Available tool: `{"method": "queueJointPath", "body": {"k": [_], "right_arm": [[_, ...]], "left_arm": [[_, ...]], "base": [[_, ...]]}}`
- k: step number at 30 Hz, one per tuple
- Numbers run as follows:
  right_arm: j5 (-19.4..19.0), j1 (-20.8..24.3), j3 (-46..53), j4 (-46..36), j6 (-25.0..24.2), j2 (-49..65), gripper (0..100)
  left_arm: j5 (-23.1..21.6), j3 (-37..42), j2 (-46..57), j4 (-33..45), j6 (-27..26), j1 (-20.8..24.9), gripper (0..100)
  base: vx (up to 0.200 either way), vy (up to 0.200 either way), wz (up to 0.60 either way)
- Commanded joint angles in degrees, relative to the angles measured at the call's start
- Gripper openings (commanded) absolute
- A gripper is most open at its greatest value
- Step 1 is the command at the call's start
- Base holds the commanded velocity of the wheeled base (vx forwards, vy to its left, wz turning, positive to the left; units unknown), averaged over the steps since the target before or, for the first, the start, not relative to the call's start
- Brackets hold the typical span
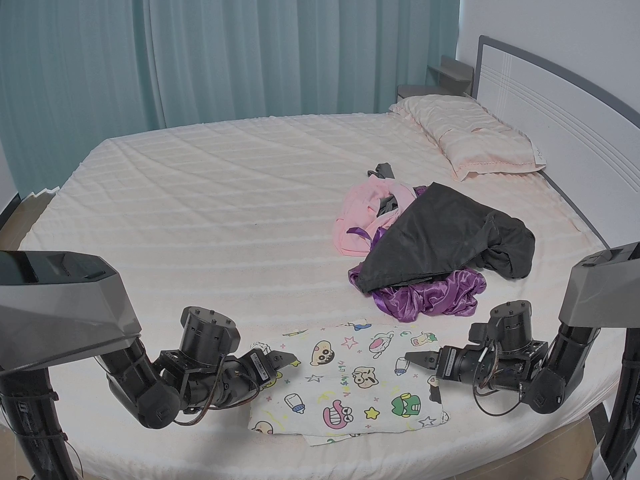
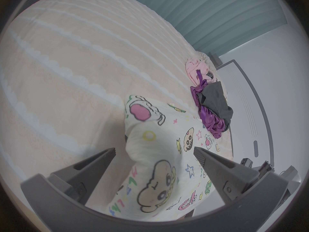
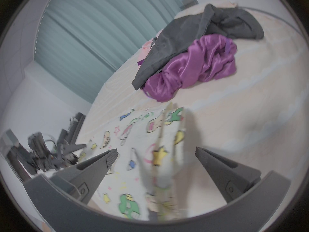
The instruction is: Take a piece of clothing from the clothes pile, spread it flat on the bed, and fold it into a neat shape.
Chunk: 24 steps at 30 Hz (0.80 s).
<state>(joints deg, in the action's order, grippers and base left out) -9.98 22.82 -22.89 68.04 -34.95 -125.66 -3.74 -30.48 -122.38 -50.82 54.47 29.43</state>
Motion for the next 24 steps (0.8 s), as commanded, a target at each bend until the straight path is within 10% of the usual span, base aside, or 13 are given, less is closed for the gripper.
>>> {"method": "queueJointPath", "body": {"k": [1,22,23,24], "right_arm": [[-0.04,-3.92,4.88,1.31,7.79,2.53,100],[-13.13,-1.55,14.98,1.66,19.13,1.30,100],[-13.04,-1.55,14.98,1.66,20.45,0.06,0],[-12.96,-1.55,15.07,1.66,20.80,-0.20,0]], "left_arm": [[-0.21,0.51,2.85,-0.07,-1.82,-4.64,100],[-2.41,-0.02,7.51,1.43,0.46,-5.96,100],[-2.41,-0.11,7.51,1.34,0.46,-5.96,100],[-2.41,-0.20,7.51,1.34,0.46,-5.96,100]], "base": [[0.000,0.000,0.00],[0.000,0.000,0.00],[0.000,0.000,0.00],[0.000,0.000,0.00]]}}
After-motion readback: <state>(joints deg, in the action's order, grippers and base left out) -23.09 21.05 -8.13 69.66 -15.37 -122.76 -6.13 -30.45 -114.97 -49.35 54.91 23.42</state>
